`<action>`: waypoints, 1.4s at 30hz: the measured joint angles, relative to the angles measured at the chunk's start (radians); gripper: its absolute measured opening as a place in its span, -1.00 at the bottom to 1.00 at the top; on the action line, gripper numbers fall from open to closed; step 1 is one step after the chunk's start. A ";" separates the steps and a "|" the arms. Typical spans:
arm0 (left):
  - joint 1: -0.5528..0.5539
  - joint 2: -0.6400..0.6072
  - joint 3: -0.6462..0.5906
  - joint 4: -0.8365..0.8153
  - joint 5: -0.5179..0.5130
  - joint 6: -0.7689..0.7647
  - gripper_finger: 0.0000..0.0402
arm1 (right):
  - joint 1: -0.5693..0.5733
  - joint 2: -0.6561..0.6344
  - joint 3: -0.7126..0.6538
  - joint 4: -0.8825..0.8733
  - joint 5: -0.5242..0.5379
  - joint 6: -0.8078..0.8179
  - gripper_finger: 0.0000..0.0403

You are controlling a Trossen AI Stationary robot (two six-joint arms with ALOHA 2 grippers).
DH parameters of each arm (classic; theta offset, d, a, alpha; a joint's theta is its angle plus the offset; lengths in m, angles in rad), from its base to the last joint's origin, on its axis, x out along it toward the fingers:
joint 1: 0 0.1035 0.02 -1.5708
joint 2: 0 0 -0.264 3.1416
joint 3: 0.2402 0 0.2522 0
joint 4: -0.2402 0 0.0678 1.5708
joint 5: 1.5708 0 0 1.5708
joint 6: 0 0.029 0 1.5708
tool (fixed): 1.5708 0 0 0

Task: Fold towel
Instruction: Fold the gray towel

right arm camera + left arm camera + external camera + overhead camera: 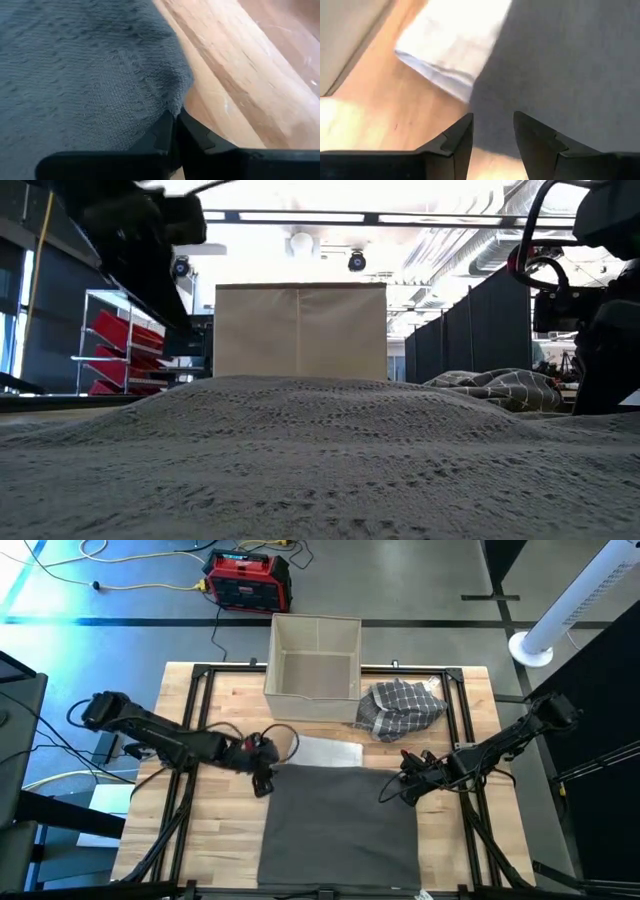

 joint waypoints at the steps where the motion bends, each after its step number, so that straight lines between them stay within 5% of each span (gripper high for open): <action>1: 0.034 0.000 -0.007 0.007 0.071 0.040 -0.30 | 0.000 0.000 0.000 0.000 0.000 0.000 -0.99; 4: 0.121 0.001 -0.042 0.040 0.207 0.127 -0.20 | 0.000 0.000 0.000 0.000 0.000 0.000 -0.99; 10: 0.238 0.002 -0.113 0.102 0.249 0.168 0.01 | 0.000 0.000 0.000 0.001 0.001 0.000 -1.00; 22: 0.260 0.091 -0.184 0.272 0.353 0.205 0.01 | -0.001 0.001 -0.001 0.003 0.014 0.022 -1.00; 27: 0.256 0.139 -0.184 0.372 0.394 0.188 -0.18 | -0.001 0.002 0.021 -0.032 0.017 0.043 -1.00; 34: 0.256 0.150 -0.183 0.359 0.412 0.151 -0.91 | -0.001 -0.012 0.224 -0.324 0.095 -0.035 -1.00; 42: 0.253 0.095 -0.037 0.035 0.357 0.145 -0.95 | -0.001 -0.020 0.505 -0.664 0.249 -0.138 -1.00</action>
